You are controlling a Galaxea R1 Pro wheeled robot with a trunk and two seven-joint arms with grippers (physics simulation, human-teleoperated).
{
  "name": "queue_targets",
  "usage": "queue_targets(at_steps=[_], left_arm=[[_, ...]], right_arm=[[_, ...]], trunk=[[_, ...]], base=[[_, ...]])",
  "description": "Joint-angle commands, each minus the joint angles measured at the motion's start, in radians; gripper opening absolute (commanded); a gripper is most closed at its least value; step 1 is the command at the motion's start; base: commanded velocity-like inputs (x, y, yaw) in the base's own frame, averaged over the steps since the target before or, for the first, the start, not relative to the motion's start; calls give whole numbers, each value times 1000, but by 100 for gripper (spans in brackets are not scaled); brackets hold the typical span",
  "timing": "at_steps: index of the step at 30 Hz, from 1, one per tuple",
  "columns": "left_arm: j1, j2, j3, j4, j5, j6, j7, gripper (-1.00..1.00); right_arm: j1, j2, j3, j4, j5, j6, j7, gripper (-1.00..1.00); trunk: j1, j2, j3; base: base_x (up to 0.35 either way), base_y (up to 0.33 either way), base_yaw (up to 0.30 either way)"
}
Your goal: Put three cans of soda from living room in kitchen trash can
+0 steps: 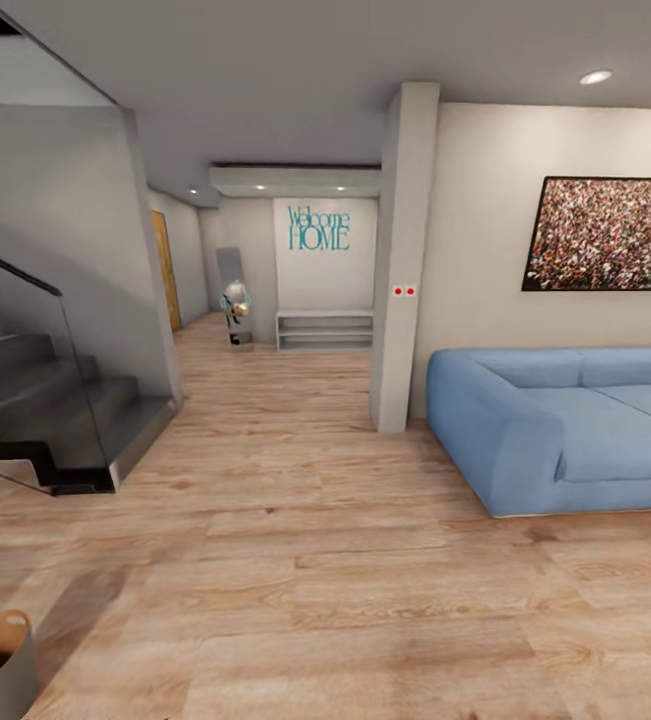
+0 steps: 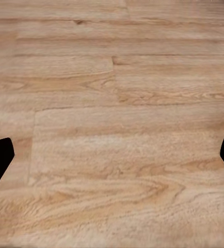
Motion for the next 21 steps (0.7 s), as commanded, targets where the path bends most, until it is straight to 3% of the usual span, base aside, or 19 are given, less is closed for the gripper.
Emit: queue_targets(at_steps=[1,11,21], left_arm=[[0,0,0,0,0,0,0,100],[0,-1,0,0,-1,-9,0,100],[0,-2,1,0,-1,-15,0,100]], right_arm=[[0,0,0,0,0,0,0,100],[0,-1,1,0,2,0,1,100],[0,-1,2,0,5,-1,2,100]], trunk=[[0,0,0],[0,0,-1],[0,0,-1]], base=[[27,6,115],[-6,2,32],[-270,0,1]])
